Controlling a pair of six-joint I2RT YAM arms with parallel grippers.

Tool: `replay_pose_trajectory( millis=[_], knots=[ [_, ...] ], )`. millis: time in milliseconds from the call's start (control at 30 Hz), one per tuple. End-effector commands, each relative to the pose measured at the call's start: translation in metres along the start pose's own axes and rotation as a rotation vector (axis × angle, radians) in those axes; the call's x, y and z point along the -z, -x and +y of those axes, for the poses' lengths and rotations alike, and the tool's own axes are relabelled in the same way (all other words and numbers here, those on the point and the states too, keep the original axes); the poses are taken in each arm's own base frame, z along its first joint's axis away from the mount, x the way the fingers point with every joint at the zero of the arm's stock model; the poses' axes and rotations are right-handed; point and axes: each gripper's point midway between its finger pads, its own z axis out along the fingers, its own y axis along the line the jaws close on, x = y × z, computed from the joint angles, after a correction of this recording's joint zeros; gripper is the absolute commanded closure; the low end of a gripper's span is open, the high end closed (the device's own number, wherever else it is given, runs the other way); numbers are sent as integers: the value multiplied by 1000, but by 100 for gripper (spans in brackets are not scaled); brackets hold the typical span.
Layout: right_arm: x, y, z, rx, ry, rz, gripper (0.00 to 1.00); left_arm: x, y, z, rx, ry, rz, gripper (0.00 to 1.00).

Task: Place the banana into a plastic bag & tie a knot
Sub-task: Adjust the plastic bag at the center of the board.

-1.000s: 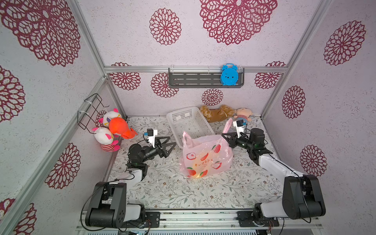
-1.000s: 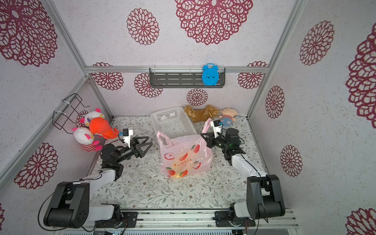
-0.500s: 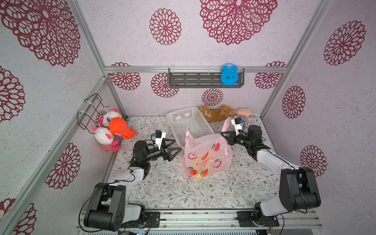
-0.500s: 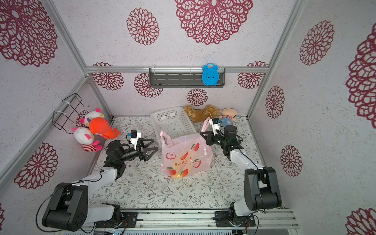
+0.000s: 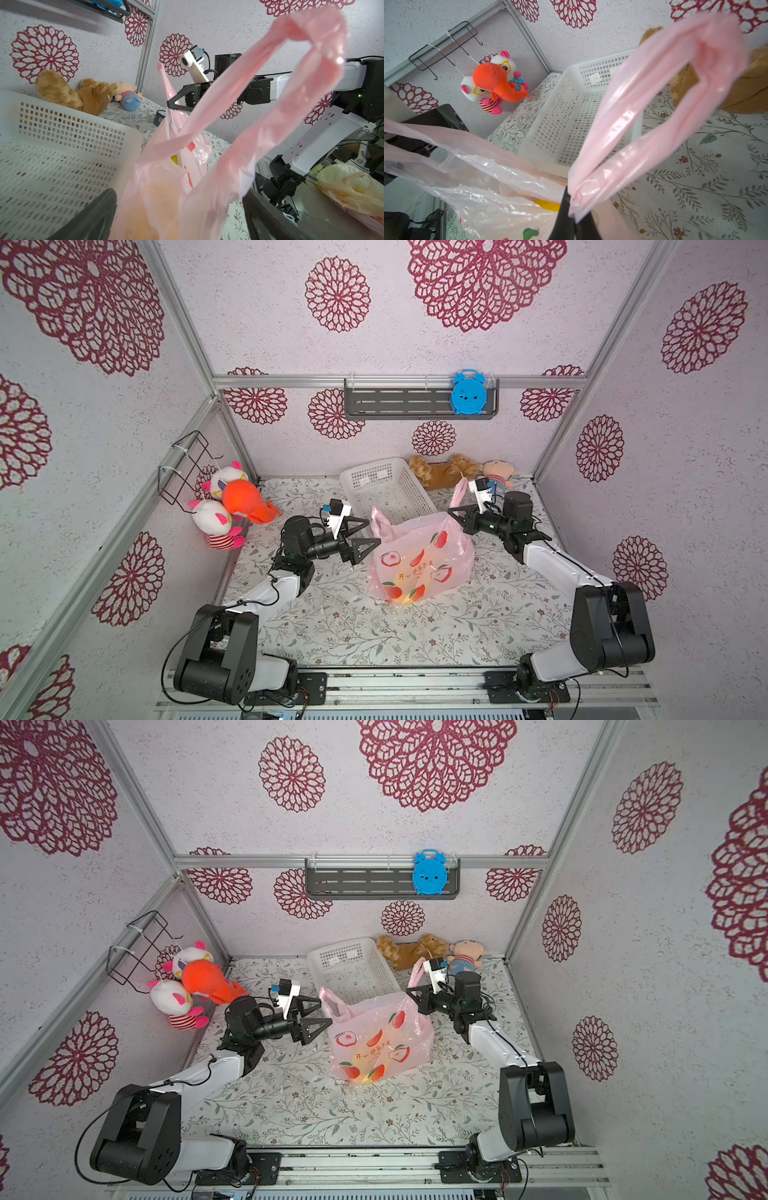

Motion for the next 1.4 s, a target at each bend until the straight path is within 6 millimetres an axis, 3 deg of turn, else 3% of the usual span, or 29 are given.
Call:
replay_pose_trajectory(
  millis=[0,167,600,667,767,800,900,1000,1133,1367],
  knots=[
    [-2,12,7,46,12,-13,100,-6,1,11,-42,33,23,3],
    [-5,11,8,47,17,-4,100,-8,6,17,-76,70,52,3],
    [-13,6,15,58,41,30,100,-40,21,14,-118,73,52,0],
    [-14,6,17,63,44,33,100,-45,27,16,-114,110,48,7],
    [-14,5,23,69,57,36,100,-56,30,19,-87,155,79,26],
    [-14,5,25,73,57,37,100,-59,30,19,-82,172,85,35],
    [-12,4,37,98,63,41,100,-64,39,23,-40,265,94,73],
    [-6,7,53,138,49,33,100,-54,47,39,29,473,139,100],
    [6,13,72,211,-10,18,100,-40,50,43,85,694,246,100],
    [35,27,102,345,-107,-34,100,-19,61,13,68,872,446,100]
  ],
)
